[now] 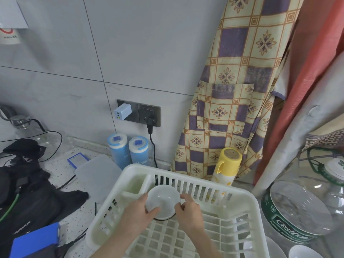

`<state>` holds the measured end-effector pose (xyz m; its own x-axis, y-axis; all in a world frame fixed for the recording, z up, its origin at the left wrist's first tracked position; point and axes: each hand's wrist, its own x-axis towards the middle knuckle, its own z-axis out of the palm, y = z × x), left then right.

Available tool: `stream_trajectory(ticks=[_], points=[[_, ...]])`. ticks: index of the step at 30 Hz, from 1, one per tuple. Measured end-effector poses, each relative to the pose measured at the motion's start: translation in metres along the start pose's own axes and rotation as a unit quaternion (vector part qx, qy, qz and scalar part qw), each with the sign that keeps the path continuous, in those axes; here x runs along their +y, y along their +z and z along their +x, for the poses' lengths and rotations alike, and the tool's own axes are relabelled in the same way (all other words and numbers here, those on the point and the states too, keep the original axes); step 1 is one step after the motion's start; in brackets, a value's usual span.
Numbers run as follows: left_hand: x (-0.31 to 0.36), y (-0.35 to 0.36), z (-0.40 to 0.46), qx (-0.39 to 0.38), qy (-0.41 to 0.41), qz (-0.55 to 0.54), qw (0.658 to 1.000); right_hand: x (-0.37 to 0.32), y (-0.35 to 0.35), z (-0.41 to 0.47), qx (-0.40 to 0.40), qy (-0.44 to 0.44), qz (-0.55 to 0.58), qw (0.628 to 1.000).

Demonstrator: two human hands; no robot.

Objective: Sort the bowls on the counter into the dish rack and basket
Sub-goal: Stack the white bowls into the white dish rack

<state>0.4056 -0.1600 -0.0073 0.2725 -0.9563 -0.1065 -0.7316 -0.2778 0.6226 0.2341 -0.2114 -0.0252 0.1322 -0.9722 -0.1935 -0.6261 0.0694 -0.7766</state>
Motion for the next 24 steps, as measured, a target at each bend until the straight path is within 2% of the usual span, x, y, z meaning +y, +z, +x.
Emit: stream_trajectory(ticks=[8, 24], points=[[-0.0014, -0.0041, -0.0011, -0.065, -0.012, -0.036, 0.997, -0.0024, -0.0045, 0.0007, -0.040, 0.058, 0.026, 0.997], [0.0008, -0.0023, 0.0020, -0.072, -0.005, 0.003, 0.997, -0.0012, -0.0052, 0.0003, -0.045, 0.070, 0.078, 0.994]])
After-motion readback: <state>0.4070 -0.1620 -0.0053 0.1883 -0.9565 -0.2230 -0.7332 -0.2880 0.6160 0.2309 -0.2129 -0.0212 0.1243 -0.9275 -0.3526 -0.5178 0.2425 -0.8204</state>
